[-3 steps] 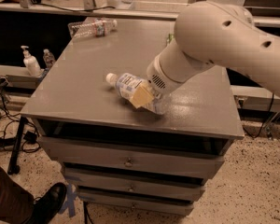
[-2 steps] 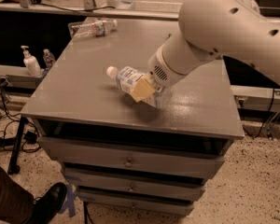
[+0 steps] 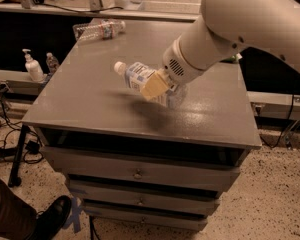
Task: Move blue plastic bottle near water bottle
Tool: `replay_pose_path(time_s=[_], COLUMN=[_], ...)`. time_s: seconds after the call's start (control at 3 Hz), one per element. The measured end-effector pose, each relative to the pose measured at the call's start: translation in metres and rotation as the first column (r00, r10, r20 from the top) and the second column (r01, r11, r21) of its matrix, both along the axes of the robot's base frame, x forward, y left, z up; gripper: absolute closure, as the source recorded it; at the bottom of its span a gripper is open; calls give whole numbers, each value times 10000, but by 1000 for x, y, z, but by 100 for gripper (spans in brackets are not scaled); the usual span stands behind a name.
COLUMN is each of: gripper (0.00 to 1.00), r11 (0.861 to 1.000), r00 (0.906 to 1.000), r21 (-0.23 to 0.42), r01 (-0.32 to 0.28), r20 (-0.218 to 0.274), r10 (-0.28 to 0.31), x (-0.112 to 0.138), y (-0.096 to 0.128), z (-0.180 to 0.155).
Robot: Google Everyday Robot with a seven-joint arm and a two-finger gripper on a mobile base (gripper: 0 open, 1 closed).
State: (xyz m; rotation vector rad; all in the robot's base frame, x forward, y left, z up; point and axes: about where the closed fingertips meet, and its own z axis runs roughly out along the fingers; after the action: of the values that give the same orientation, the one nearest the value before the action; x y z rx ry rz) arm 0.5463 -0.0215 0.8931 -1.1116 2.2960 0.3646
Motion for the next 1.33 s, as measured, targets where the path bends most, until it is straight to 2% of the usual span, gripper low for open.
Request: replay_pose_path(time_s=[0.33,0.67,1.0,1.33], gripper=[100,100,100,100], r11=[9997,9981,9895,9742], r00=[9999,9986,9934,9826], r21=[239,442,950,1353], r01=[72,431,1089,1808], r20=[143,304,247,179], r10=[-75,-444,-1117,-1849], x=[17,61,118,173], y=[11,24,28,26], z=[0,-2,-5,-6])
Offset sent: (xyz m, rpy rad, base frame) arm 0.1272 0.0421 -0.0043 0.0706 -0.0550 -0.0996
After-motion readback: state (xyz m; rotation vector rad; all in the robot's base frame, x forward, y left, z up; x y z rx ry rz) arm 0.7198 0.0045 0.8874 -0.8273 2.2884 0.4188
